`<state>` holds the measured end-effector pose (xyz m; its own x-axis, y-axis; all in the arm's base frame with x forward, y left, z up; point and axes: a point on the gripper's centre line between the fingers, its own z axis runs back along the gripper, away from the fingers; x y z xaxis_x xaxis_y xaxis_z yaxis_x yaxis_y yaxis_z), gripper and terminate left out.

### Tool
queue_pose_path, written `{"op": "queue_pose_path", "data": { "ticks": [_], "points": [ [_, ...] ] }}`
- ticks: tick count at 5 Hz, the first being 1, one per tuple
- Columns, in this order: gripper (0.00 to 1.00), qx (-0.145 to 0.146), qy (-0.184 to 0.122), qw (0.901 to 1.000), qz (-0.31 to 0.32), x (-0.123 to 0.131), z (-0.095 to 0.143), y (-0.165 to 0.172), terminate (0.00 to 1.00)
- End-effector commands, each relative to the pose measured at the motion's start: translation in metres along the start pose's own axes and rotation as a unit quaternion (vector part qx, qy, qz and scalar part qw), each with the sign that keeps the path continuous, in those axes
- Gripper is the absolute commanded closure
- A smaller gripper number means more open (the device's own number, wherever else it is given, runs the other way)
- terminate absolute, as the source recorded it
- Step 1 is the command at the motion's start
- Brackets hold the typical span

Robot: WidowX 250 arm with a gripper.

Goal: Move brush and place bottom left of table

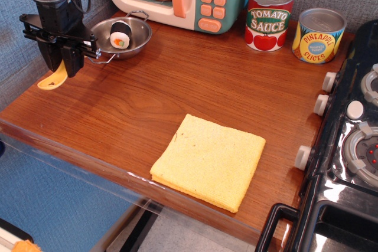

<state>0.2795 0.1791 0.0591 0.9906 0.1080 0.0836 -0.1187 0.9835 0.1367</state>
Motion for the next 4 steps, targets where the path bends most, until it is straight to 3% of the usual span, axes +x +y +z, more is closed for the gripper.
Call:
{"op": "queue_pose_path", "data": {
  "ticks": [1, 3, 4],
  "points": [
    [1.0, 0.011, -0.009, 0.9981, -0.059, -0.0144, -0.0048, 0.0125, 0.0],
    [1.0, 0.015, 0.0, 0.9994, -0.031, -0.0209, -0.0104, 0.017, 0.0],
    [0.0, 0.016, 0.007, 0.9994, -0.029, -0.0214, -0.0119, 0.0175, 0.0]
  ]
}}
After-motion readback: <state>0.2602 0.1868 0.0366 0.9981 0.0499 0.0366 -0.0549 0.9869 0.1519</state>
